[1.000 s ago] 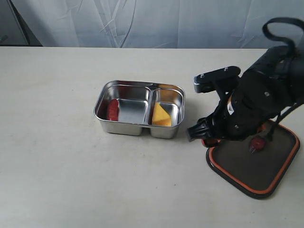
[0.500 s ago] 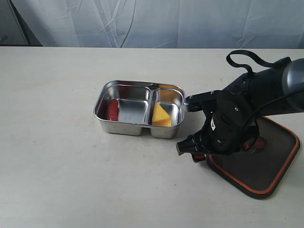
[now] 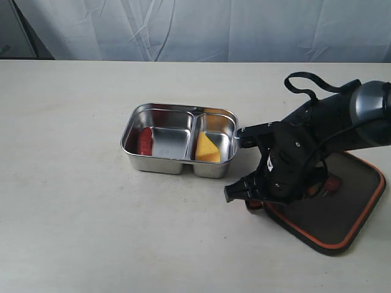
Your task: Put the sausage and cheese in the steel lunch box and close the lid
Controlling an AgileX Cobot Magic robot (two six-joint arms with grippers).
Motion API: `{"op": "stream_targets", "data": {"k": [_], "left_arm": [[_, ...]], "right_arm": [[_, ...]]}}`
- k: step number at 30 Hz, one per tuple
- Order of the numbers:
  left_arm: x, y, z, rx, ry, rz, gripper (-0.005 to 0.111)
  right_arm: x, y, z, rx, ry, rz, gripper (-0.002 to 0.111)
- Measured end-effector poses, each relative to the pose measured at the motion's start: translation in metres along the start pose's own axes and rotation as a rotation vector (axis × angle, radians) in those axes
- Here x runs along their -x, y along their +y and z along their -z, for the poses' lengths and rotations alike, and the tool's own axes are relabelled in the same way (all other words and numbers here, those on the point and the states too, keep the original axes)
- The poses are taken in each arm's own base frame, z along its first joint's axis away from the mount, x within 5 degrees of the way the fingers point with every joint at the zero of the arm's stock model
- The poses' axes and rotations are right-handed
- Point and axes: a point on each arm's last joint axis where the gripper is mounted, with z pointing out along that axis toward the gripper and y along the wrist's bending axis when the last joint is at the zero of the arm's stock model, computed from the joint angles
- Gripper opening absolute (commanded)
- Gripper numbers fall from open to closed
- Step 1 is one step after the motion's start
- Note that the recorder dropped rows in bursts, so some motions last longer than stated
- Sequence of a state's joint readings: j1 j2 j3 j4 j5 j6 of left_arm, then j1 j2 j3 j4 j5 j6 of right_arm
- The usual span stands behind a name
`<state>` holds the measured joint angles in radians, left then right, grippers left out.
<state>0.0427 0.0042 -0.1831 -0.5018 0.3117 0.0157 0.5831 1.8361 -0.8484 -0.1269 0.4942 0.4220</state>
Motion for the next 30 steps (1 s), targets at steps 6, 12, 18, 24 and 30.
{"op": "stream_targets", "data": {"k": [6,12,18,24,30], "left_arm": [[0.0,-0.002,0.0,-0.018,0.0,0.048,0.0],[-0.001,-0.006,0.0,-0.063,0.014,0.179,0.0],[-0.005,-0.012,0.001,-0.121,0.072,0.199,0.0],[-0.005,-0.025,0.004,-0.277,0.068,0.076,0.0],[0.0,-0.043,0.011,-0.497,-0.032,-0.112,0.0]], "right_arm": [[0.003,0.002,-0.005,0.005,-0.01,0.002,-0.001],[-0.003,0.001,0.008,-0.004,0.008,0.023,-0.001],[-0.003,0.01,0.062,0.059,-0.15,0.05,-0.001],[-0.01,0.013,0.117,0.148,-0.311,0.032,-0.001],[-0.025,0.007,0.163,0.237,-0.421,0.036,-0.001]]}}
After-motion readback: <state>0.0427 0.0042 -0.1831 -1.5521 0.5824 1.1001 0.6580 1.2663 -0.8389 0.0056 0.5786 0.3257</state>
